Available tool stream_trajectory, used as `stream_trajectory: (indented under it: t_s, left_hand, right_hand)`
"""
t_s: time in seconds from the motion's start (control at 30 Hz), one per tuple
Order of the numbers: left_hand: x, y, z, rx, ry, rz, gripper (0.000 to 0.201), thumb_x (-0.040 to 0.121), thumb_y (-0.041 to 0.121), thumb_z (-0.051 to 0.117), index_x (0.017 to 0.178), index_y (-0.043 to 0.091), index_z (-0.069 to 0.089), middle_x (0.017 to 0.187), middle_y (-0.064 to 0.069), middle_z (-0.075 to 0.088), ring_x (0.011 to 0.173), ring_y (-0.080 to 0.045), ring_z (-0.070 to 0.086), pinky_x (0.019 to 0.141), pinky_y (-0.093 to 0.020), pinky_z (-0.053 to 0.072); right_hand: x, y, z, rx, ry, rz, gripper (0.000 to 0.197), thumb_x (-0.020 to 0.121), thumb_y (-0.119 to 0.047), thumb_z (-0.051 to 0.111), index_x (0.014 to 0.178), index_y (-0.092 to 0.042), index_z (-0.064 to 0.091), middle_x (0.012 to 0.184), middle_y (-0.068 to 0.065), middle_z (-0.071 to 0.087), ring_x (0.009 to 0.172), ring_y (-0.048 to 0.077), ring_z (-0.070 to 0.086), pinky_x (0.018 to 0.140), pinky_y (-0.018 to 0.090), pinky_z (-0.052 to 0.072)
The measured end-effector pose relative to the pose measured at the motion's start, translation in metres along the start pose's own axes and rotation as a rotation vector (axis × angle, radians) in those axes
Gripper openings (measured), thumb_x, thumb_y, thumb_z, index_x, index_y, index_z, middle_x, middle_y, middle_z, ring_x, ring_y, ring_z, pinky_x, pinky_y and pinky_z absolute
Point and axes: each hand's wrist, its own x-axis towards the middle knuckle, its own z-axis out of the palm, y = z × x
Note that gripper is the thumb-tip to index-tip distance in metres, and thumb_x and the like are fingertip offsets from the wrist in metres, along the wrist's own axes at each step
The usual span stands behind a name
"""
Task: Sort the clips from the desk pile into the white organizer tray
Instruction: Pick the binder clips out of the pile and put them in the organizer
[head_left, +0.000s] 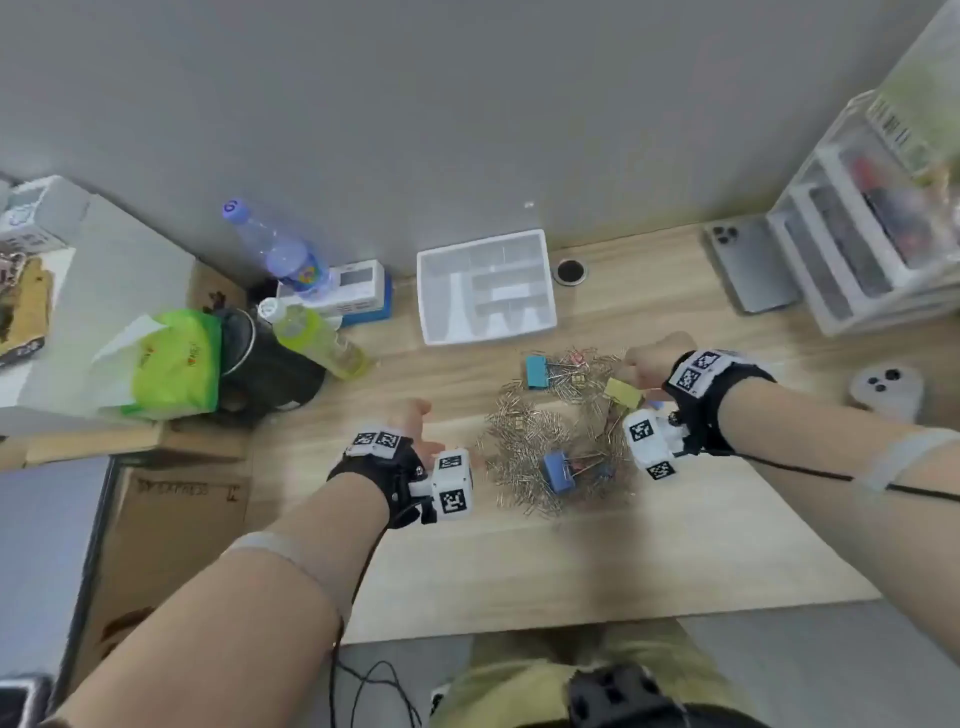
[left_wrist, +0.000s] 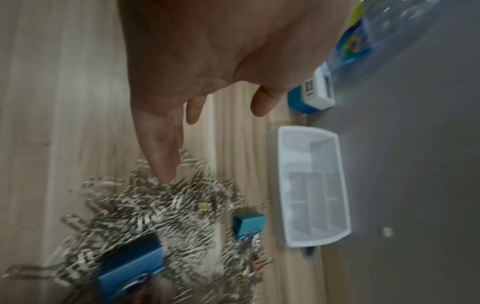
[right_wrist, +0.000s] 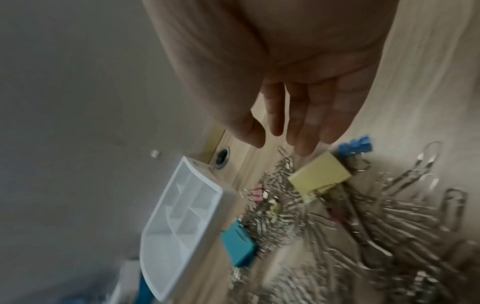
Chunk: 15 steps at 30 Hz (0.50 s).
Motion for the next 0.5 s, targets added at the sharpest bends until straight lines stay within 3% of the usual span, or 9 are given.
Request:
stream_trajectory:
  t_s: [0.07,0.1,0.17,0.23,0.33,0.5]
  left_hand:
    - [-0.043,-0.015,0.025,0.024,-0.054,-0.002,0.088,0.069,0.027,0.063,0.142,0.015,0.016,0.142,-0.027,0.034,0.114,-0.061,0.051,0.089,-0.072,0.042]
    - [-0.052,-0.023,0.035,0.004,-0.062,-0.007,0.081,0.077,0.028,0.058,0.144,0.020,0.013,0.143,-0.030,0.033,0.112,-0.062,0.051,0.088,-0.072,0.042]
    - [-0.053,-0.038,0.049,-0.014,-0.073,-0.041,0.076,0.087,0.028,0.052,0.149,0.027,0.007,0.139,-0.032,0.036,0.111,-0.061,0.052,0.087,-0.072,0.044]
    - [-0.048,-0.047,0.062,0.041,-0.080,-0.087,0.073,0.088,0.028,0.052,0.149,0.029,0.012,0.139,-0.026,0.039,0.118,-0.057,0.050,0.081,-0.072,0.048]
    - [-0.041,-0.059,0.084,0.239,-0.093,-0.135,0.061,0.086,0.029,0.058,0.137,0.014,0.030,0.140,-0.023,0.041,0.116,-0.053,0.053,0.077,-0.067,0.052]
    - [-0.034,-0.080,0.109,0.299,-0.060,-0.120,0.049,0.087,0.028,0.062,0.129,0.021,0.037,0.115,-0.013,0.047,0.106,-0.046,0.058,0.082,-0.064,0.053]
  right_hand:
    - [0.006,0.007,0.008,-0.104,0.006,0.036,0.014,0.091,-0.019,0.056,0.095,-0.007,0.063,0.084,0.009,0.066,0.065,0.017,0.052,0.054,0.022,0.042]
    - [0.009,0.012,0.012,-0.098,0.038,0.029,0.012,0.089,-0.019,0.058,0.090,-0.008,0.061,0.082,0.010,0.065,0.065,0.019,0.052,0.056,0.025,0.047]
    - [0.012,0.018,0.023,-0.127,0.089,0.009,0.013,0.088,-0.023,0.059,0.090,-0.010,0.062,0.094,0.014,0.069,0.074,0.024,0.057,0.068,0.033,0.053]
    - [0.017,0.020,0.031,-0.102,0.133,0.014,0.022,0.091,-0.022,0.056,0.092,-0.003,0.068,0.091,0.015,0.069,0.075,0.027,0.061,0.064,0.031,0.051]
    - [0.016,0.023,0.039,-0.079,0.096,-0.030,0.021,0.089,-0.012,0.059,0.105,-0.010,0.072,0.101,0.008,0.070,0.087,0.026,0.066,0.075,0.035,0.057]
    - [0.020,0.035,0.045,-0.115,0.030,-0.054,0.033,0.079,-0.004,0.068,0.105,-0.024,0.072,0.100,-0.002,0.070,0.079,0.017,0.065,0.064,0.029,0.054]
